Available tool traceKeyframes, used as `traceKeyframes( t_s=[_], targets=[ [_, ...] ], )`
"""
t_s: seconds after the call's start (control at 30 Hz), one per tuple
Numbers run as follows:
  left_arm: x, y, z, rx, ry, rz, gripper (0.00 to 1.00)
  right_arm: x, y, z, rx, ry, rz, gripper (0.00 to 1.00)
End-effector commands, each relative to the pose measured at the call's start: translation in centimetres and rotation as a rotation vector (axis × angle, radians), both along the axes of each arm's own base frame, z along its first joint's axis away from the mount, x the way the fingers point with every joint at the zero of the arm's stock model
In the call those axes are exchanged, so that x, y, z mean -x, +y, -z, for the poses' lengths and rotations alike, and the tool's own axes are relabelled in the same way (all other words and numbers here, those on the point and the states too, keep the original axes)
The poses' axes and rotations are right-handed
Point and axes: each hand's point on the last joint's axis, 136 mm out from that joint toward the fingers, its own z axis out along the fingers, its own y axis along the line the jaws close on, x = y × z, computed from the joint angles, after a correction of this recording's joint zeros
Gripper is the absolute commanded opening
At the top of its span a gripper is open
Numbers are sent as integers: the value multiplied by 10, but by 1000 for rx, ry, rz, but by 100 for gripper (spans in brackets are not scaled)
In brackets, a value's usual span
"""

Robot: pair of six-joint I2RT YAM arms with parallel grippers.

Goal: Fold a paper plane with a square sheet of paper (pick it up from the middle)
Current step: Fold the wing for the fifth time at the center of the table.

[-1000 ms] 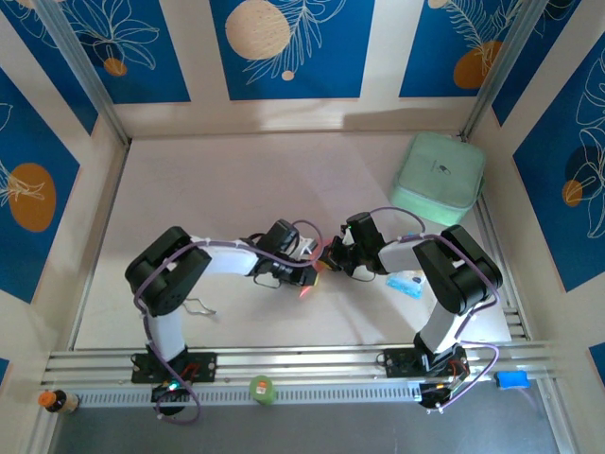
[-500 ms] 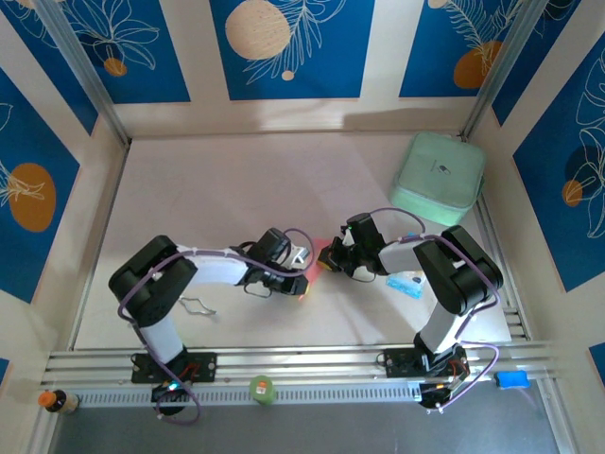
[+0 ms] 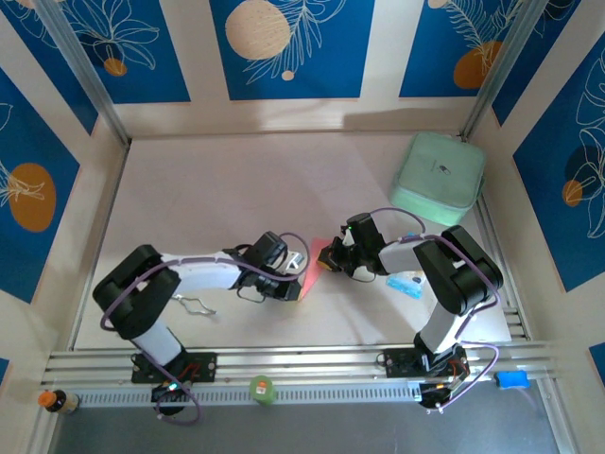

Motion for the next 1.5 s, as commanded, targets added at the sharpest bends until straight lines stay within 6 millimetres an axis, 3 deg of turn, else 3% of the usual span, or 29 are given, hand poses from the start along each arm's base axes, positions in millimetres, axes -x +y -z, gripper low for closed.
traceKeyframes(
  t_s=[0.0,0.13,0.4,0.83,1.1,1.23,1.47],
  targets=[
    [-1,1,-18,2,-52,16,5,38,-38,51,180,199,59,0],
    [-13,-12,-36,45,-89,15,6,37,-37,50,181,195,59,0],
    [-32,-46,-46,114,-76,51,7,38,-37,49,180,194,54,0],
    [-31,-72,-30,159,14,77,8,38,-38,46,186,186,58,0],
    [-28,-62,1,65,48,61,9,38,-39,46,189,185,61,0],
    [-17,-48,17,11,81,65,8,39,-40,48,193,188,64,0],
    [10,-22,28,-40,141,81,8,41,-42,50,201,196,67,0]
  ],
)
